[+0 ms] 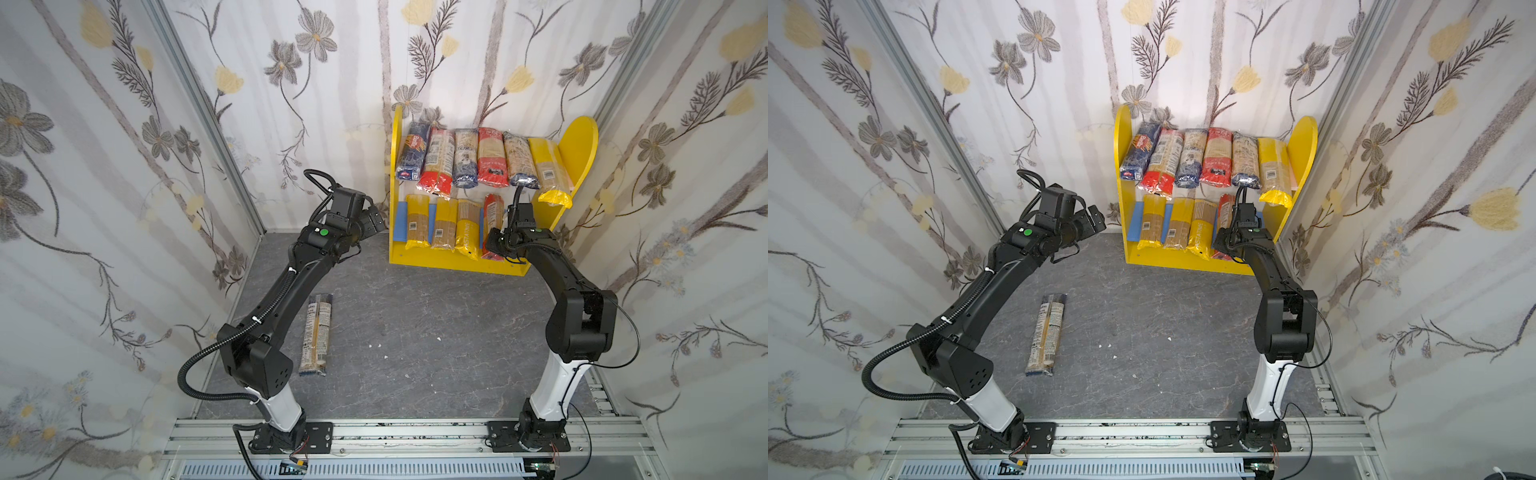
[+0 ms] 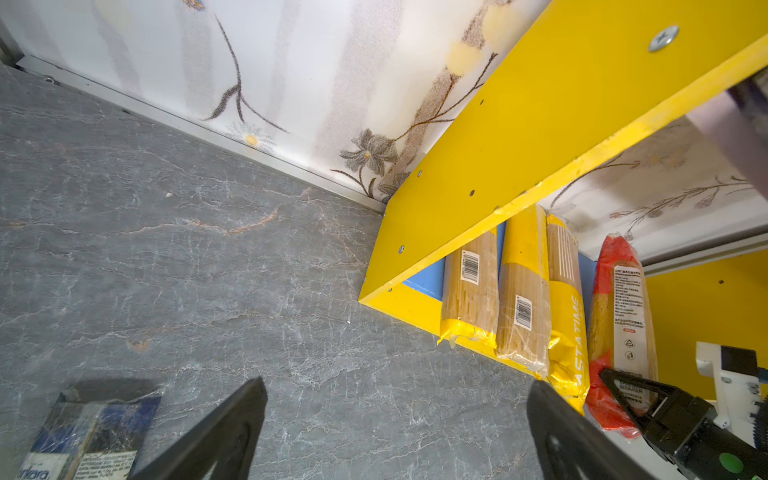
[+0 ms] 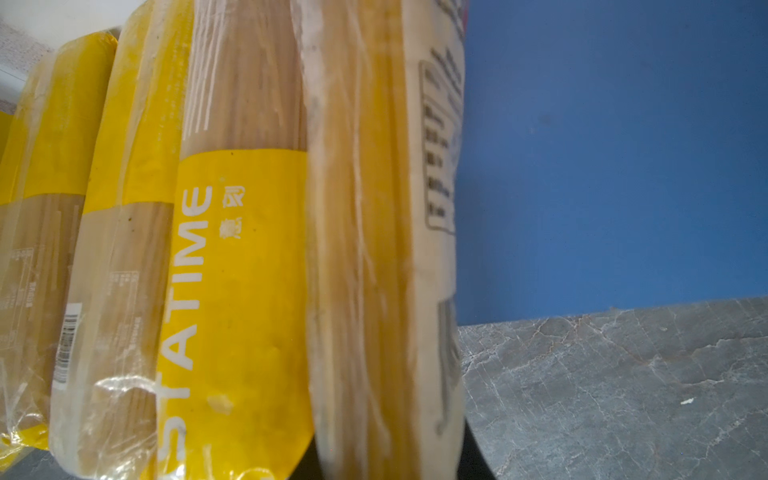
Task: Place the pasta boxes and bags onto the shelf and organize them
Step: 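Lower the red-ended bag beside the PASTATIME bag and open the right gripper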
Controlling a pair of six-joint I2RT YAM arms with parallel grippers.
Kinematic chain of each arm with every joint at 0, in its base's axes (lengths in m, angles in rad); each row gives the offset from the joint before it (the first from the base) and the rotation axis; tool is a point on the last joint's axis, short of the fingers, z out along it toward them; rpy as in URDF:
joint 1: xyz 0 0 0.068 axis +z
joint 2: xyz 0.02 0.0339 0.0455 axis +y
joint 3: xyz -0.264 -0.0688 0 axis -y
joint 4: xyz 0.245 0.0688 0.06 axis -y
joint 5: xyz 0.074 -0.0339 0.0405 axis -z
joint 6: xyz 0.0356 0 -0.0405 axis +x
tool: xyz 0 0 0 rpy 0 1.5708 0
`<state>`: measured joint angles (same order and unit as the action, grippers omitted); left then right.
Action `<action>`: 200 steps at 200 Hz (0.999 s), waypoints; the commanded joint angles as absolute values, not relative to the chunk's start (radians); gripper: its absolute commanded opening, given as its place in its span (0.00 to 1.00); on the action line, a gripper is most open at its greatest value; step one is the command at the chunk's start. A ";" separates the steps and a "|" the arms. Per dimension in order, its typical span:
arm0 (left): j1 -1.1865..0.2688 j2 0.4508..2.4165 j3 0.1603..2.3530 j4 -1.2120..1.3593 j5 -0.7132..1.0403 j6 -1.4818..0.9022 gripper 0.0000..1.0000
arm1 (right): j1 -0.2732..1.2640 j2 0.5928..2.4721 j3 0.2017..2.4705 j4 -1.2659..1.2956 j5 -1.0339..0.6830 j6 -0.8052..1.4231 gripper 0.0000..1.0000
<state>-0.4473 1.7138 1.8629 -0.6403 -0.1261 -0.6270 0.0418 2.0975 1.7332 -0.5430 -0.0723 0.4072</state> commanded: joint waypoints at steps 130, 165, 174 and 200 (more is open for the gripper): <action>-0.402 1.642 1.789 -0.631 -0.097 -0.585 1.00 | 0.046 2.002 1.591 -0.429 -0.011 0.380 0.91; -0.402 1.587 1.747 -0.632 -0.100 -0.574 1.00 | 0.049 1.932 1.507 -0.391 -0.012 0.389 0.97; -0.402 1.568 1.729 -0.632 -0.103 -0.572 1.00 | 0.052 1.915 1.482 -0.383 -0.013 0.394 0.98; -0.402 1.510 1.668 -0.631 -0.110 -0.569 1.00 | 0.064 1.862 1.409 -0.357 -0.002 0.409 0.99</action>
<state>-0.4038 1.5509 1.7061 -0.6476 -0.0902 -0.5823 0.0540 1.9022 1.4532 -0.4271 -0.0257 0.3920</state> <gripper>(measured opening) 0.997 0.985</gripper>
